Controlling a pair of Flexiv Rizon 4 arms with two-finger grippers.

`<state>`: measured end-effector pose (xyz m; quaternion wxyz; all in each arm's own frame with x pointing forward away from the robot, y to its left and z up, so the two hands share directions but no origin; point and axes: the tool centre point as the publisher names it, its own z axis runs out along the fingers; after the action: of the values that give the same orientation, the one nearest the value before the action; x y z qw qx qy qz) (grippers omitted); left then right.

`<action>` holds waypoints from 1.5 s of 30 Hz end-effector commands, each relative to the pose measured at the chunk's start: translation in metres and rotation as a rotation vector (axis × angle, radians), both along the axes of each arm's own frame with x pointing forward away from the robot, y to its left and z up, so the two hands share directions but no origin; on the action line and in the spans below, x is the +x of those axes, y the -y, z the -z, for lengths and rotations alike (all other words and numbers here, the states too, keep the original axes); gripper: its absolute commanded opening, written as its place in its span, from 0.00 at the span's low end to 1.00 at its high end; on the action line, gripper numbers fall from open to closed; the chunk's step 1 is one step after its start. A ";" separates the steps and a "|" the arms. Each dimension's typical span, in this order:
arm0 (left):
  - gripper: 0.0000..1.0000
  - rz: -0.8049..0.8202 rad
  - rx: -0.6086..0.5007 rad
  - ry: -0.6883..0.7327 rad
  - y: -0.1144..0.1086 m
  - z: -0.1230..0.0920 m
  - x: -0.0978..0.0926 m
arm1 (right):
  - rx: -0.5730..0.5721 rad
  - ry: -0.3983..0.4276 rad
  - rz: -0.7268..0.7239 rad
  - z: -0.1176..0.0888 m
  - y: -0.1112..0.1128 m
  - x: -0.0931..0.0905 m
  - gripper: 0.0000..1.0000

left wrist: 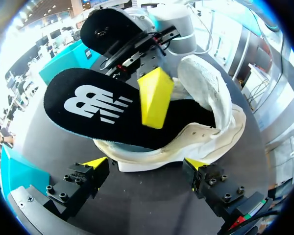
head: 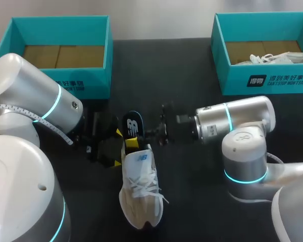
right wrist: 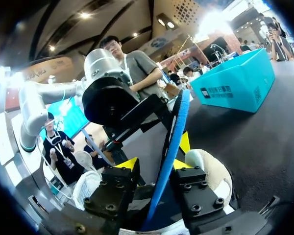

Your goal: Take the shoe out of the shoebox, open the shoe tongue, remove and reinsert the insole, then place the shoe into the shoebox

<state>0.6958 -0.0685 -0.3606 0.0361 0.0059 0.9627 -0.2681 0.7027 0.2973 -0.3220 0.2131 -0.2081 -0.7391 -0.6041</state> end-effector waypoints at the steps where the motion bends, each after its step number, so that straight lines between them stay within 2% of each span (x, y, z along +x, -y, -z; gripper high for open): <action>1: 1.00 0.000 0.000 0.000 -0.001 -0.001 -0.001 | -0.014 -0.015 -0.006 0.004 -0.005 0.003 0.00; 6: 1.00 0.000 0.000 0.000 -0.001 -0.001 -0.001 | -0.018 -0.059 0.015 0.010 -0.003 -0.003 0.00; 8: 1.00 0.000 0.000 0.000 -0.001 -0.001 -0.001 | -0.025 -0.092 0.026 0.014 -0.002 -0.006 0.00; 9: 1.00 0.000 0.000 0.000 -0.001 -0.001 -0.001 | -0.029 -0.133 0.037 0.016 -0.001 -0.008 0.00; 16: 1.00 0.000 0.000 0.000 -0.001 -0.001 -0.001 | -0.048 -0.234 0.036 0.029 0.001 -0.023 0.00; 23: 1.00 0.000 0.000 0.000 -0.001 -0.001 -0.001 | -0.021 -0.261 0.044 0.040 0.000 -0.038 0.00; 27: 1.00 0.000 0.000 0.000 -0.001 -0.001 -0.001 | -0.013 -0.244 0.045 0.035 -0.001 -0.039 0.00; 28: 1.00 0.000 0.000 0.000 -0.001 -0.001 -0.001 | -0.012 -0.232 0.046 0.032 -0.002 -0.038 0.03; 29: 1.00 0.000 0.000 0.000 -0.001 -0.001 -0.001 | -0.013 -0.219 0.046 0.029 -0.002 -0.036 0.26; 30: 1.00 0.000 0.000 0.000 -0.001 -0.001 -0.001 | -0.013 -0.201 0.046 0.025 -0.002 -0.034 0.36; 32: 1.00 0.000 0.000 0.000 -0.001 -0.001 -0.001 | -0.019 -0.170 0.040 0.018 -0.002 -0.031 0.46; 36: 1.00 0.000 0.000 0.000 -0.001 -0.001 -0.001 | -0.033 -0.128 0.024 0.006 -0.003 -0.024 0.47; 42: 1.00 0.000 0.000 0.000 -0.001 -0.001 -0.001 | -0.052 -0.116 0.009 0.004 -0.004 -0.017 0.46; 45: 1.00 0.000 0.000 0.000 -0.001 -0.001 -0.001 | -0.058 -0.123 0.014 0.005 -0.003 -0.013 0.40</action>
<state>0.6958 -0.0685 -0.3606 0.0361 0.0059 0.9627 -0.2681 0.6854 0.2977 -0.3279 0.2448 -0.2561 -0.7345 -0.5788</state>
